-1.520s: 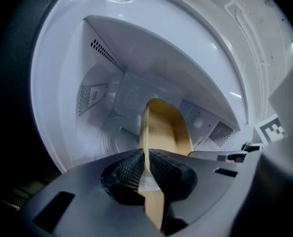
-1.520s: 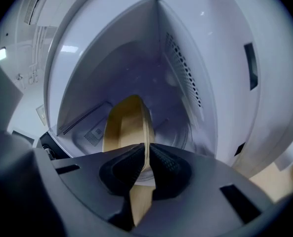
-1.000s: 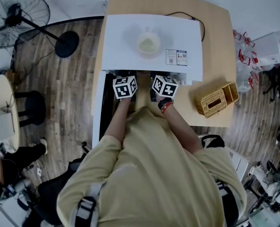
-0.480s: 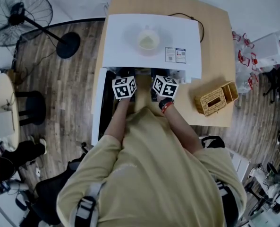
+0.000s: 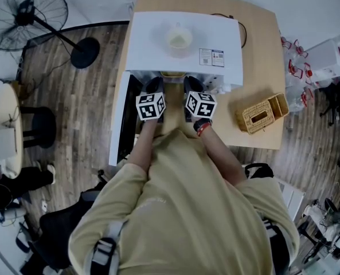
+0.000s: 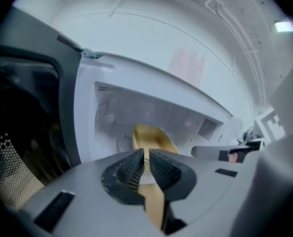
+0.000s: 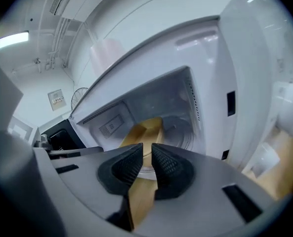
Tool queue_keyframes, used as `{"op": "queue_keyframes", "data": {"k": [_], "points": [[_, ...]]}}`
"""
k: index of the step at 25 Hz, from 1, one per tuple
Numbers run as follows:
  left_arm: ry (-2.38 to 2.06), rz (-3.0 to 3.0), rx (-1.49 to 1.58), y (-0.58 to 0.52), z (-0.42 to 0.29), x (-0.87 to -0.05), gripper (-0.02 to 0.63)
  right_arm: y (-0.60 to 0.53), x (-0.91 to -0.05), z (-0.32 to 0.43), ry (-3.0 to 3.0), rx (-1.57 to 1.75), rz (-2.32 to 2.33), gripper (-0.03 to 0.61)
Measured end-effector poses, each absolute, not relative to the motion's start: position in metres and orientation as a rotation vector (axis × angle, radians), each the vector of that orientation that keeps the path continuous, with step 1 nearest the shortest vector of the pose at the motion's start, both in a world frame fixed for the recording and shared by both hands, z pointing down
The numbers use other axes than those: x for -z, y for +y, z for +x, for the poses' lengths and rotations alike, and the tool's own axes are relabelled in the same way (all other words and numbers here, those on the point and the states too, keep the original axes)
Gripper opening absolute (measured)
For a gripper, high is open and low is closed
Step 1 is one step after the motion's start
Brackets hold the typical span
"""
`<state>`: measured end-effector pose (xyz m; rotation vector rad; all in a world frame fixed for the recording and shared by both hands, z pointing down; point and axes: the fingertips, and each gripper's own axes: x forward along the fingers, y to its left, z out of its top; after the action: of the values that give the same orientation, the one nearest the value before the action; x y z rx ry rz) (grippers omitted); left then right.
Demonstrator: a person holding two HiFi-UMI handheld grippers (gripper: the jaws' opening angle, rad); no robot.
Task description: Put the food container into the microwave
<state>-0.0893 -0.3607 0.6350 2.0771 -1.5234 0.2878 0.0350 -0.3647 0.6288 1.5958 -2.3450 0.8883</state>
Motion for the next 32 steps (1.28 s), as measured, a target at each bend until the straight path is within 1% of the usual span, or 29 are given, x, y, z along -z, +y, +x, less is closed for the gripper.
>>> {"op": "queue_keyframes", "data": {"k": [12,32], "points": [[-1.59,2.118,-0.234,-0.298,-0.081,-0.615,0.02,-0.306,-0.608,0.051,-2.414,-0.771,1.583,0.052],[-1.683,2.134,-0.146,-0.214,-0.076,-0.584,0.02,-0.227,-0.583,0.086,-2.436,-0.654,1.647,0.023]]}}
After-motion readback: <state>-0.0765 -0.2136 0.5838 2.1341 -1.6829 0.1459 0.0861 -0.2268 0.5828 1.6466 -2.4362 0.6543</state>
